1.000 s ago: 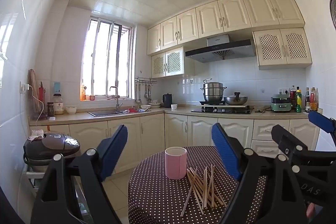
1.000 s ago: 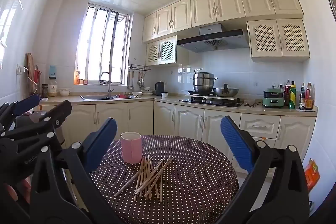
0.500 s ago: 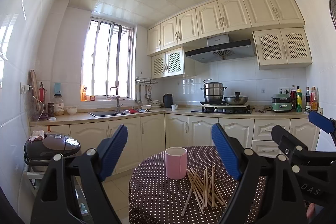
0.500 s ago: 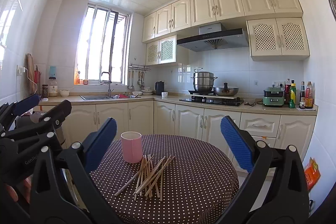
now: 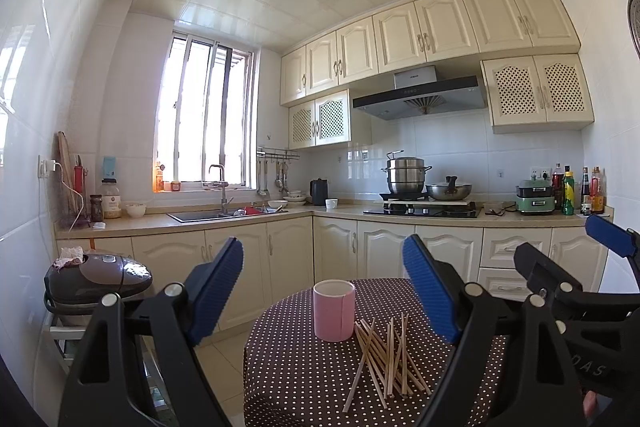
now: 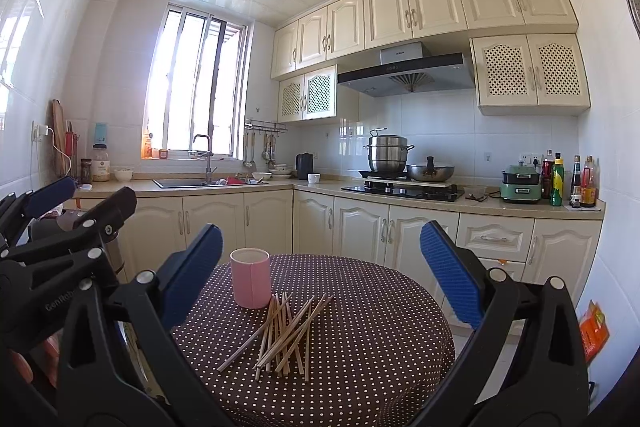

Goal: Organize utensils

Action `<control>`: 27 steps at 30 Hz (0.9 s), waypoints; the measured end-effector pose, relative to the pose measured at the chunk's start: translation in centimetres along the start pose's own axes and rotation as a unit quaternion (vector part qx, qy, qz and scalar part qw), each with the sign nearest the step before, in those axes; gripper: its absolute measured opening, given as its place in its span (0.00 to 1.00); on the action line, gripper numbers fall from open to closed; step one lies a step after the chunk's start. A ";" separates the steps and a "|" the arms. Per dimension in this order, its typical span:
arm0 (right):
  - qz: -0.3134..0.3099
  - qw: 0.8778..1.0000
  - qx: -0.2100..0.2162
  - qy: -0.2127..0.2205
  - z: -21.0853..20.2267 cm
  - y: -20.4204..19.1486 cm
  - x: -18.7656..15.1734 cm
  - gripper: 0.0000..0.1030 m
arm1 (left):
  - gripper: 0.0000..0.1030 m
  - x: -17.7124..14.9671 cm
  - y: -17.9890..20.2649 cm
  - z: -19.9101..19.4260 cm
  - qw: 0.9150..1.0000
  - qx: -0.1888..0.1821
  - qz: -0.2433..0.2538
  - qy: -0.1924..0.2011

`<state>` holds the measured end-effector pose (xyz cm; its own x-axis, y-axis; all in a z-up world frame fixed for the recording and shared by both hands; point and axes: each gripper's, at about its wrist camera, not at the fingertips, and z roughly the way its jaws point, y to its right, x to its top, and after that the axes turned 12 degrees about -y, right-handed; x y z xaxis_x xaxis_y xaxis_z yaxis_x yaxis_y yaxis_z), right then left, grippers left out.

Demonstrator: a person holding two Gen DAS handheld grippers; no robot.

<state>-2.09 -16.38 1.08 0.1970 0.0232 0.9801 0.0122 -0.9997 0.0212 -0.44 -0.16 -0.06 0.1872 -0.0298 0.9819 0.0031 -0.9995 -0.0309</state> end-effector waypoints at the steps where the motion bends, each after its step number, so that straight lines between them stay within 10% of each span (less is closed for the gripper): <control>1: 0.001 1.000 0.000 0.000 -0.1 -0.3 -0.1 0.94 | 0.78 -0.1 0.1 0.0 1.000 0.001 0.002 0.001; 27: 0.004 1.000 0.000 -0.001 -0.5 0.4 1.1 0.94 | 0.78 0.3 0.1 0.0 1.000 -0.002 0.001 0.001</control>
<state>-2.38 -16.72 2.25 0.1997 0.0144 0.9798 0.0111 -0.9999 0.0125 -0.43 -0.24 0.26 0.1848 -0.0316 0.9823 -0.0019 -0.9995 -0.0318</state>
